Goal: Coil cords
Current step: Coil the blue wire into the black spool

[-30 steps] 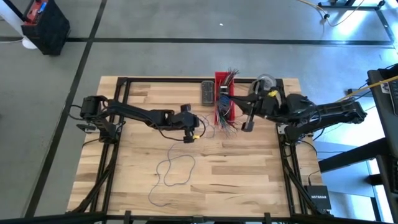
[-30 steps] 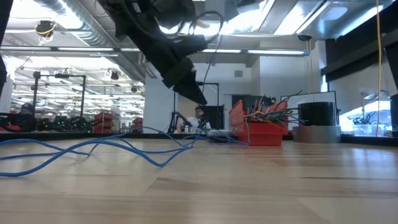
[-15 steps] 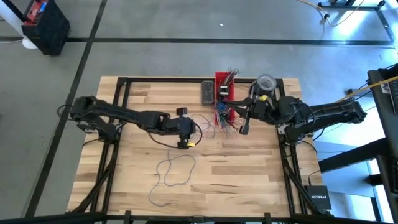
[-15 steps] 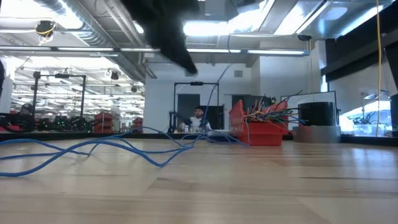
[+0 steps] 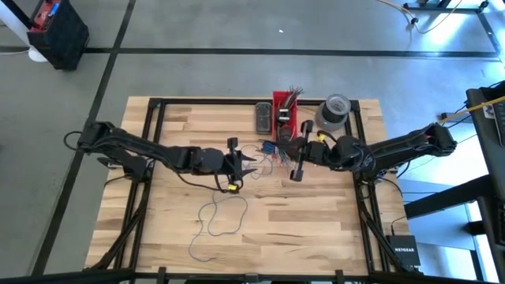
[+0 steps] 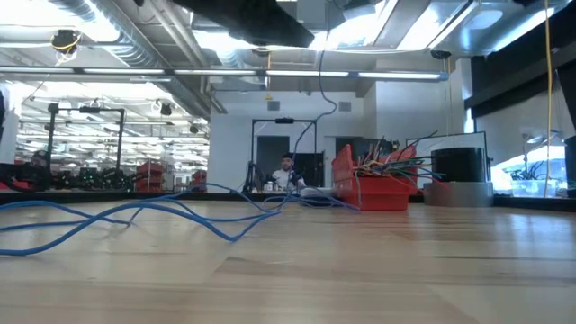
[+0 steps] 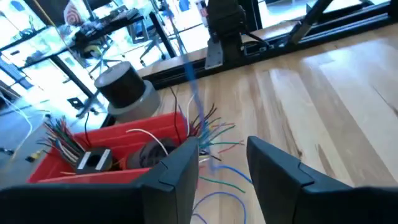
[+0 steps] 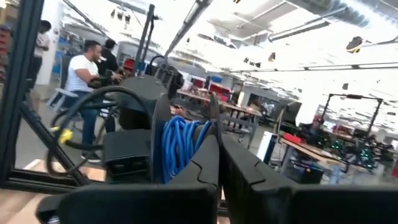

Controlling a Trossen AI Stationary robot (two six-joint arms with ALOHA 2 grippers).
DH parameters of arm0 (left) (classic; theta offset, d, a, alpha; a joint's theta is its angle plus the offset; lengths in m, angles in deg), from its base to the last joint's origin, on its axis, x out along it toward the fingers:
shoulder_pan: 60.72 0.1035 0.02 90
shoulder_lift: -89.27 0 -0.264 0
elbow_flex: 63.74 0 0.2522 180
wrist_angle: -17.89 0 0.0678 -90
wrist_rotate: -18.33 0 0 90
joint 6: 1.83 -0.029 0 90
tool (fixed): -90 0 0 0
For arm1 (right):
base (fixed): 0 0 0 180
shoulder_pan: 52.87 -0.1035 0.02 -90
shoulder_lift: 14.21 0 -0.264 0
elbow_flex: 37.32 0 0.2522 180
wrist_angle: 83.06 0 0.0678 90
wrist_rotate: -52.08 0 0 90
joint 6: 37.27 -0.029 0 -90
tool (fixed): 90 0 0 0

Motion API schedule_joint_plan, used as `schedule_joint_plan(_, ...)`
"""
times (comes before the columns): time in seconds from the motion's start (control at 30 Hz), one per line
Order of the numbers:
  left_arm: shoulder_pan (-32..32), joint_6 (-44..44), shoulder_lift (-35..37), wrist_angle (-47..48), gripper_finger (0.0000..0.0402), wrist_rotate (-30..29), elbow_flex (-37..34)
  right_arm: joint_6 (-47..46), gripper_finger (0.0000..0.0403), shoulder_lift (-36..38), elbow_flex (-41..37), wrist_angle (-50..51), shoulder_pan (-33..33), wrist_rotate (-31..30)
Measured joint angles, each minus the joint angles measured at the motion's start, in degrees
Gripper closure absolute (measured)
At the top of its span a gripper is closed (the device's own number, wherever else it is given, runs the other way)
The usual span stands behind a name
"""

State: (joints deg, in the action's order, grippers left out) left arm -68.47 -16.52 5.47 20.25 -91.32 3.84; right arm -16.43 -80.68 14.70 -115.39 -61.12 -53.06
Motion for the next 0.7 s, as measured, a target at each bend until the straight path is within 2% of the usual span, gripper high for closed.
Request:
schedule_joint_plan(0.13, 1.7, 1.7, -1.2, -1.8, 0.027, 5.2, 0.0, -1.3, 0.0395, -3.5, -0.8, -5.6, 0.0, 2.2)
schedule_joint_plan(0.23, 2.1, 1.9, -2.4, -3.5, 0.027, 8.3, 0.0, -1.3, 0.0395, -4.8, -0.8, -5.5, 0.0, 2.2)
schedule_joint_plan(0.7, 3.0, 0.6, -5.3, -5.9, 0.027, 8.6, 0.0, -2.9, 0.0395, -5.0, -0.8, -4.7, 0.0, 2.3)
